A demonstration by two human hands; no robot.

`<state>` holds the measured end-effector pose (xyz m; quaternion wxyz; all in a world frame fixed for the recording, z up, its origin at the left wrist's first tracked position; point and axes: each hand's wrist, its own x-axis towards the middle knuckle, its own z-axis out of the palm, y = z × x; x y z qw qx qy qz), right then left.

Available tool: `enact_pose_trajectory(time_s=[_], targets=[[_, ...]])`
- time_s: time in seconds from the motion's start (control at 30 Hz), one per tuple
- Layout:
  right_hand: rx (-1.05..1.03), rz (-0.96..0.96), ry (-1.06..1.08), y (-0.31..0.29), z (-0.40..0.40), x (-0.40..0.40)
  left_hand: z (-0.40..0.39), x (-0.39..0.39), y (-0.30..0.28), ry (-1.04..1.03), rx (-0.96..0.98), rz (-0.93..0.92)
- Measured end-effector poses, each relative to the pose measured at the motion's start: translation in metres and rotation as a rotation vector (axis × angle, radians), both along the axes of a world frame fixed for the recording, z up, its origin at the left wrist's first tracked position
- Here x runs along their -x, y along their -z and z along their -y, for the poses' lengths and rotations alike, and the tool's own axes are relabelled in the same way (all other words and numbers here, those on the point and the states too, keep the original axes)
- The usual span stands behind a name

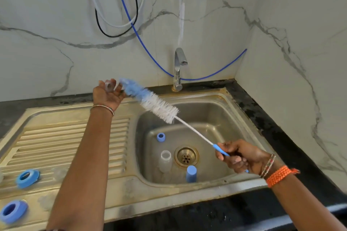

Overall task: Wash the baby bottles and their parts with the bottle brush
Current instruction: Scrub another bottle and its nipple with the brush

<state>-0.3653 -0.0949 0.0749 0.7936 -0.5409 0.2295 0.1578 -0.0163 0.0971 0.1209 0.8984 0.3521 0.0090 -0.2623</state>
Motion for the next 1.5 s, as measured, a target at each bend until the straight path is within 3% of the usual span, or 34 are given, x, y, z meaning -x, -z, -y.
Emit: enact_pose_trajectory(time_s=[0.07,0.17,0.23,0.33,0.5,0.6,0.67,0.73,0.9,1.0,1.1,1.23,1.33,1.4,1.5], targets=[[0.189,0.027,0.124,0.004,0.007,0.008,0.005,0.006,0.014,0.091,-0.32,0.125],[0.647,0.112,0.328,0.006,0.002,-0.004,0.028,0.03,0.05,0.325,-0.737,0.402],[0.878,0.206,0.431,0.015,0.001,-0.021,0.043,0.045,0.086,0.433,-0.877,0.554],[1.146,0.22,0.458,0.034,0.01,-0.048,0.059,0.055,0.14,0.53,-0.979,0.586],[1.345,0.127,0.454,0.056,0.023,-0.087,0.076,0.047,0.197,0.613,-1.362,0.549],[1.373,0.128,0.46,0.065,0.027,-0.094,0.087,0.035,0.239,0.561,-1.535,0.664],[1.387,0.146,0.46,0.07,0.033,-0.095,0.085,0.03,0.255,0.741,-1.733,0.884],[1.369,0.157,0.458,0.074,0.037,-0.095,0.083,0.024,0.267,0.72,-1.707,0.926],[1.362,0.139,0.434,0.072,0.041,-0.093,0.091,0.023,0.245,0.945,-1.725,1.088],[1.369,0.136,0.457,0.068,0.038,-0.087,0.099,0.041,0.225,0.832,-1.531,1.26],[1.377,0.129,0.456,0.063,0.033,-0.076,0.105,0.082,0.201,0.891,-1.294,1.386],[1.398,0.072,0.444,0.06,0.027,-0.057,0.113,0.127,0.194,1.095,-1.214,1.58],[1.429,0.035,0.441,0.06,0.026,-0.041,0.117,0.154,0.204,1.452,-1.285,1.779],[1.445,0.027,0.449,0.06,0.027,-0.028,0.118,0.165,0.216,1.565,-1.325,1.76],[1.497,0.026,0.433,0.056,0.029,-0.013,0.118,0.165,0.223,1.473,-1.308,1.619]])
